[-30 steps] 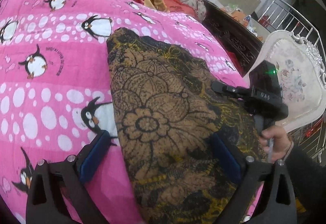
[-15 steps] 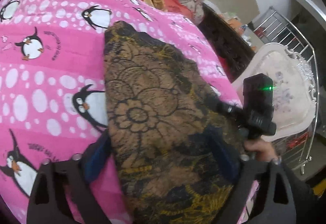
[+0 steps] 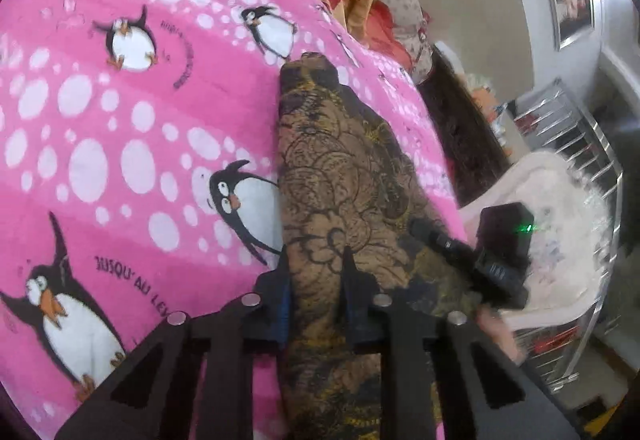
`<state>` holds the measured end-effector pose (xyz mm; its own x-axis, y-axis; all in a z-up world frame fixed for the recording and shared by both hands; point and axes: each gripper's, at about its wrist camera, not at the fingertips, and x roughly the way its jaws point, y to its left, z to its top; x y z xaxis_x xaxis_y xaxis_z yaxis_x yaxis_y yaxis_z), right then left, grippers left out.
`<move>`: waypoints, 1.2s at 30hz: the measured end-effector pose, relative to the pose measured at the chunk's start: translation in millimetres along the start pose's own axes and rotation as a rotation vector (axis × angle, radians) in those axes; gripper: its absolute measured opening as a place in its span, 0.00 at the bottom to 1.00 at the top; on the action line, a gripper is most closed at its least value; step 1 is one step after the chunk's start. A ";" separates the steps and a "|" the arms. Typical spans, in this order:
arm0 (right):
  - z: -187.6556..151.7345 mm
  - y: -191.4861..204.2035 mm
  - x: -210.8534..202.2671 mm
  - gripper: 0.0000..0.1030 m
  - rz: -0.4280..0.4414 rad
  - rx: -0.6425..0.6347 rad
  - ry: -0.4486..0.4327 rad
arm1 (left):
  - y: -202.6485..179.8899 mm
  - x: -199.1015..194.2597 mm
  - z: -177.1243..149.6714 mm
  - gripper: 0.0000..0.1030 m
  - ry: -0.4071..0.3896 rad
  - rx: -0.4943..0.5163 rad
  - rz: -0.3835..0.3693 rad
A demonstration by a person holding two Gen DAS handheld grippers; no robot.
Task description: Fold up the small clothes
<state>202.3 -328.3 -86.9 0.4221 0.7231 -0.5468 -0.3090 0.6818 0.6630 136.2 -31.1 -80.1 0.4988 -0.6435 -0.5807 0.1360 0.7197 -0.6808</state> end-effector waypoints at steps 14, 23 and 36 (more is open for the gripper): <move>17.5 57.7 75.8 0.26 0.063 0.120 0.056 | 28.0 -82.7 50.7 0.16 -0.096 0.108 0.157; 16.2 68.7 131.0 0.25 0.159 0.176 0.114 | 85.1 -106.6 45.3 0.19 -0.096 0.059 0.223; -18.4 197.5 30.8 0.88 -0.244 -0.408 0.038 | 58.0 -153.5 14.6 0.47 -0.228 0.202 0.339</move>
<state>138.6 -169.3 17.8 0.4944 0.5349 -0.6852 -0.5174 0.8145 0.2624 80.0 113.2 -23.9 0.7168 -0.3050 -0.6270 0.0856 0.9309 -0.3550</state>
